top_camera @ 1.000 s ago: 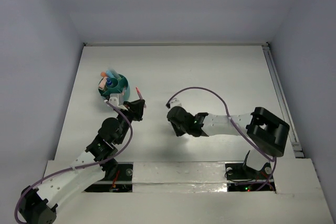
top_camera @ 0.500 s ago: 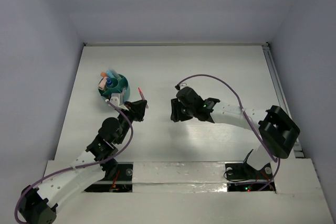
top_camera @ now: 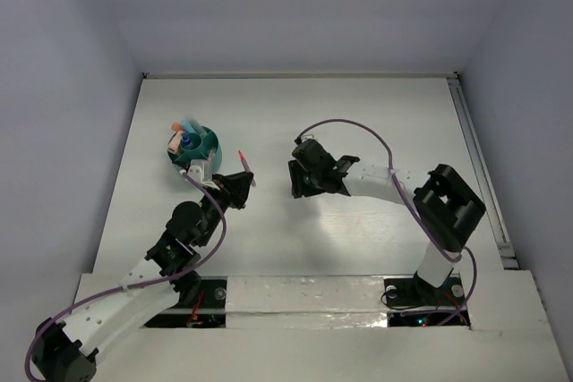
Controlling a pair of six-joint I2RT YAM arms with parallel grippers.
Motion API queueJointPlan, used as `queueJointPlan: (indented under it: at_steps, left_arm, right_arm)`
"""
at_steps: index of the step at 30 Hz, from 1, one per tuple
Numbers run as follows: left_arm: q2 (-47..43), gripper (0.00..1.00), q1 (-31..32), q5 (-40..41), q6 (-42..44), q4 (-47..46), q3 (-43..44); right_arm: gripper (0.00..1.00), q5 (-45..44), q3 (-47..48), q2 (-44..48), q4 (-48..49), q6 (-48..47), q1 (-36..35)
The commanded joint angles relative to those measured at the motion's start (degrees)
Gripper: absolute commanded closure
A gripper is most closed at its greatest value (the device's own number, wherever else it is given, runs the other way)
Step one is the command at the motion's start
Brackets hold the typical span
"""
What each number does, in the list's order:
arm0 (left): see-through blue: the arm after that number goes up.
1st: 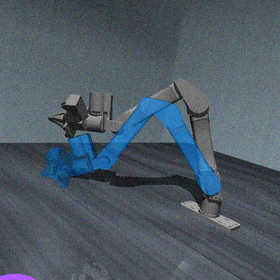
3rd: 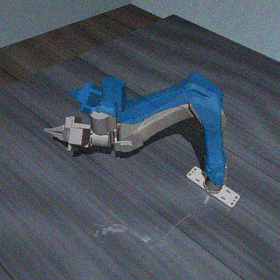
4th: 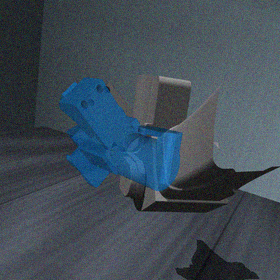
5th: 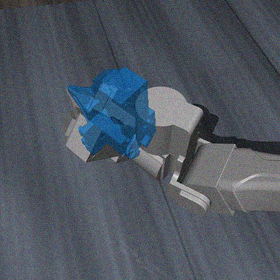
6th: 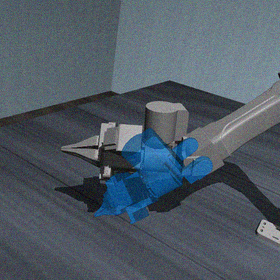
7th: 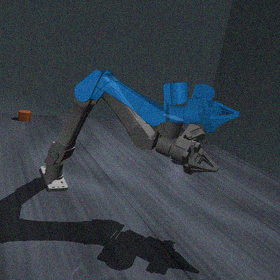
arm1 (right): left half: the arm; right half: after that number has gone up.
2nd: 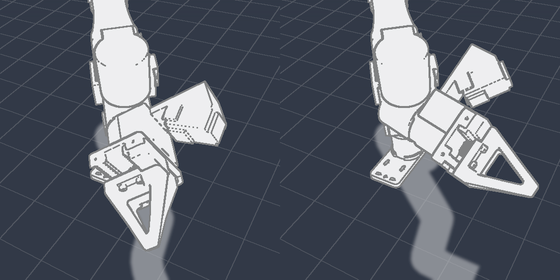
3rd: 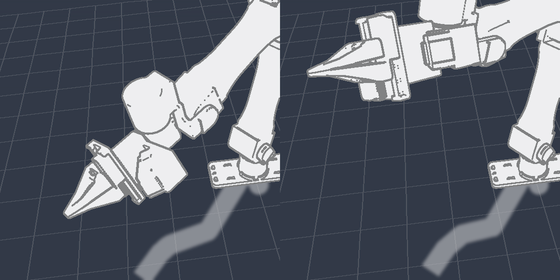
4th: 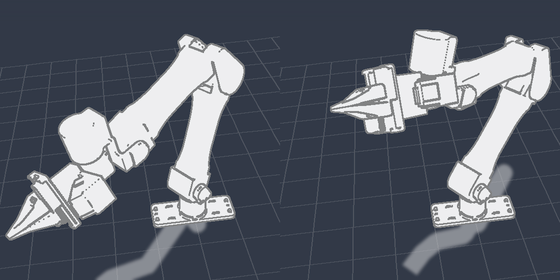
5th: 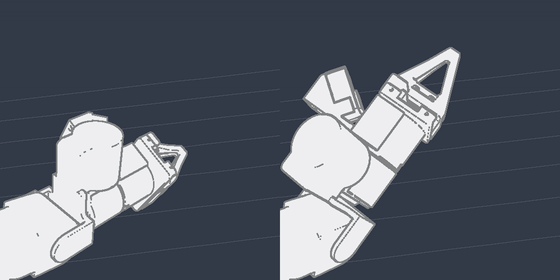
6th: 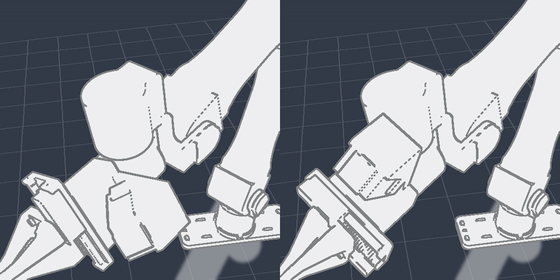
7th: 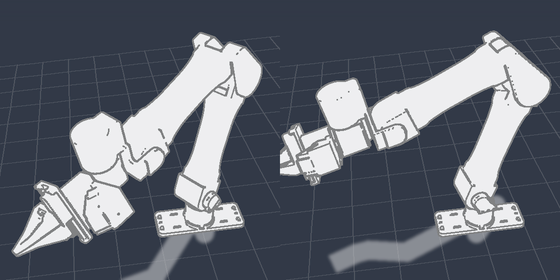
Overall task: Sort the stationery into containers
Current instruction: Move the pen cap to the center of the board.
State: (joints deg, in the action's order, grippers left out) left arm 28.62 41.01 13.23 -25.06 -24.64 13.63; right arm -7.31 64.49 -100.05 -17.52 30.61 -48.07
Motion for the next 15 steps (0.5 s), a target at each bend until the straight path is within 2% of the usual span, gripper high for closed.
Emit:
queueJointPlan:
  at_steps: [1,5,15]
  left_arm:
    - [-1.2,1.0,-0.3,-1.5,-0.5,-3.2,-0.6]
    - [-1.8,1.0,-0.3,-1.5,-0.6,-3.0,-0.8]
    - [-1.1,1.0,-0.3,-1.8,-0.7,-3.3,-0.7]
  right_arm:
    - [0.5,-2.4,4.0,-2.4,1.1,-4.3,1.2]
    - [0.55,-2.4,5.7,-5.1,1.3,-7.6,1.8]
    - [0.56,-1.4,7.5,-9.2,1.4,-14.3,4.3]
